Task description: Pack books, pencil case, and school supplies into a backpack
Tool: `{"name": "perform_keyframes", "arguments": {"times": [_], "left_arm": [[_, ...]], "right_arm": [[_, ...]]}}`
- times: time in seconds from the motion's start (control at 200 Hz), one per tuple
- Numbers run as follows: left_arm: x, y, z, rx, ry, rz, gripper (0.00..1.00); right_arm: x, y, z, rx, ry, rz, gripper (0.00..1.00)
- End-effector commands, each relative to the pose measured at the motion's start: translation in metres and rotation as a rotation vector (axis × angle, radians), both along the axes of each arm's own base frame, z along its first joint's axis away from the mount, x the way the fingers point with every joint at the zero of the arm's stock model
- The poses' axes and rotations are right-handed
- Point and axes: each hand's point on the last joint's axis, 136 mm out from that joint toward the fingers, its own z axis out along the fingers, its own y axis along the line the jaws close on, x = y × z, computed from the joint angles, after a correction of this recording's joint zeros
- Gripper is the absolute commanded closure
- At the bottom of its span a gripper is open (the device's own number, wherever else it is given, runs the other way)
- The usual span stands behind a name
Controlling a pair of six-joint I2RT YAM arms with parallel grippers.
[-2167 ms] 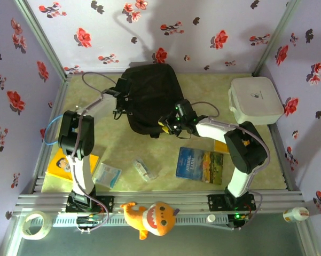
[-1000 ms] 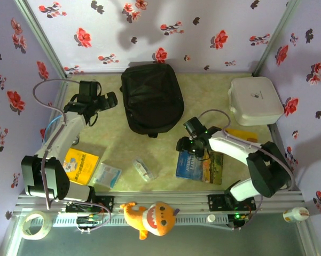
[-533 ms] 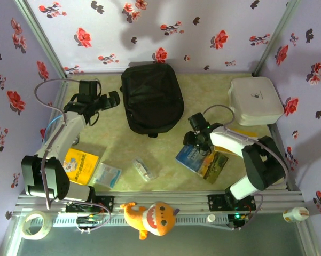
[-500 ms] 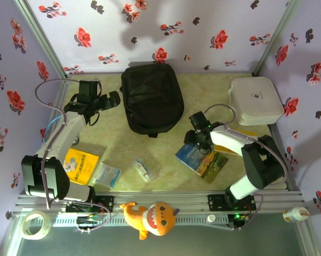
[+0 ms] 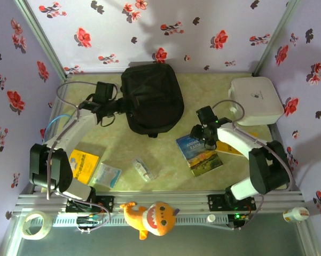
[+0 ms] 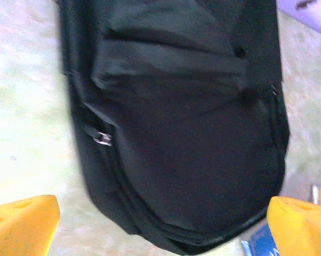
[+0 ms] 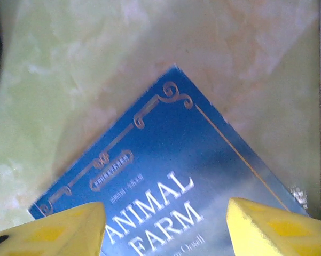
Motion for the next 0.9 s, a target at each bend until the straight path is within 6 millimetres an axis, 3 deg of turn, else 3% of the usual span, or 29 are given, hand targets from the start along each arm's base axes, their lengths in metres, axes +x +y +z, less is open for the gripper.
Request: {"name": "perform_keyframes", "arguments": {"times": [0.0,0.155,0.3,0.405,0.595,0.77,0.895], "left_arm": [[0.0,-0.034,0.012,-0.093,-0.006,-0.027,0.0],[-0.008,-0.064,0.007,-0.144,0.001,-0.052,0.0],[-0.014,-0.083,0.0,-0.164,0.021,-0.079,0.0],[-0.018,-0.094,-0.004,-0.166,0.038,-0.094,0.0],[-0.028,-0.118,-0.017,-0.166,0.08,-0.139,0.0],[-0.045,-0.149,-0.035,-0.158,0.136,-0.2,0.02],[-0.06,-0.167,-0.05,-0.109,0.185,-0.265,0.07]], "right_arm": [[-0.034,0.006,-0.017,0.059,0.106,-0.008,0.38],[-0.04,0.038,-0.023,0.181,0.102,0.028,0.39],[-0.029,0.058,-0.026,0.246,0.069,0.034,0.4],[-0.012,0.05,-0.035,0.2,0.048,-0.024,0.42],[0.014,0.016,-0.049,0.121,0.045,-0.21,0.47],[0.029,0.008,-0.024,0.087,-0.021,-0.23,0.49],[0.028,0.0,-0.003,0.063,-0.08,-0.204,0.47]]}}
